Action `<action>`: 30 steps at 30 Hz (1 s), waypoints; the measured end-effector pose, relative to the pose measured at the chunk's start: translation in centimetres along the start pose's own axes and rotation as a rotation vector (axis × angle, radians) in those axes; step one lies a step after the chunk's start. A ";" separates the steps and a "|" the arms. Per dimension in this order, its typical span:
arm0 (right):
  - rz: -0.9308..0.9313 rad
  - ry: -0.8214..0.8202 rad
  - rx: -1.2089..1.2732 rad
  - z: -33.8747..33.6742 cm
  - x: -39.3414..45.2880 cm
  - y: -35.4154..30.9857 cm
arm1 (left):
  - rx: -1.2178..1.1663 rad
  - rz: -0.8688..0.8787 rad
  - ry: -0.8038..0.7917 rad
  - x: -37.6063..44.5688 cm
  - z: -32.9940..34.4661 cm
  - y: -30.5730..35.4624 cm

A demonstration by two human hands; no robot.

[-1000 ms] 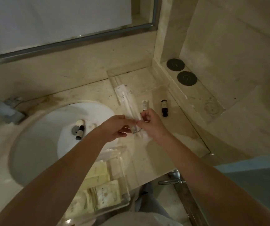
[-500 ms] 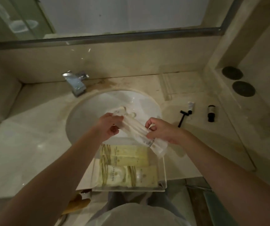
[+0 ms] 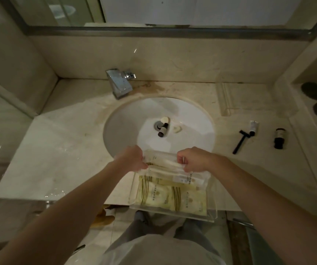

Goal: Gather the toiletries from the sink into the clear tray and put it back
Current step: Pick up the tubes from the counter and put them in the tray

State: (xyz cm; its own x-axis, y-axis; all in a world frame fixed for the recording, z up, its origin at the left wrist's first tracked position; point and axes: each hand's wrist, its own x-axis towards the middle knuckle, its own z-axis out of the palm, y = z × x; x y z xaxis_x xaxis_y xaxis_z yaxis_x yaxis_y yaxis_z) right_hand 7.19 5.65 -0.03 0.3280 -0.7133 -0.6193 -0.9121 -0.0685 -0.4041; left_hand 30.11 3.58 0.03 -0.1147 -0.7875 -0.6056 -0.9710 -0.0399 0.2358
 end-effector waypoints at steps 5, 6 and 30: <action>-0.015 0.200 -0.148 0.6 -0.3 0.1 | 0.124 0.029 0.091 0.4 -0.6 1.1; -0.033 0.253 -0.178 0.7 -0.4 0.1 | 0.080 0.061 0.085 0.7 -0.5 1.3; 0.182 0.624 0.168 0.9 -2.6 4.4 | 0.300 0.254 0.032 3.5 -1.1 11.4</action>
State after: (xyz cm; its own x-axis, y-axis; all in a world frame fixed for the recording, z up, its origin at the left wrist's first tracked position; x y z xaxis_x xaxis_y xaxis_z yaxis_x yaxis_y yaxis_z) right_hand 2.52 7.86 -0.85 -0.0769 -0.9762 -0.2030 -0.8725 0.1644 -0.4602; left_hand 18.91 -0.32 1.42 -0.3572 -0.7679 -0.5317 -0.9313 0.3366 0.1396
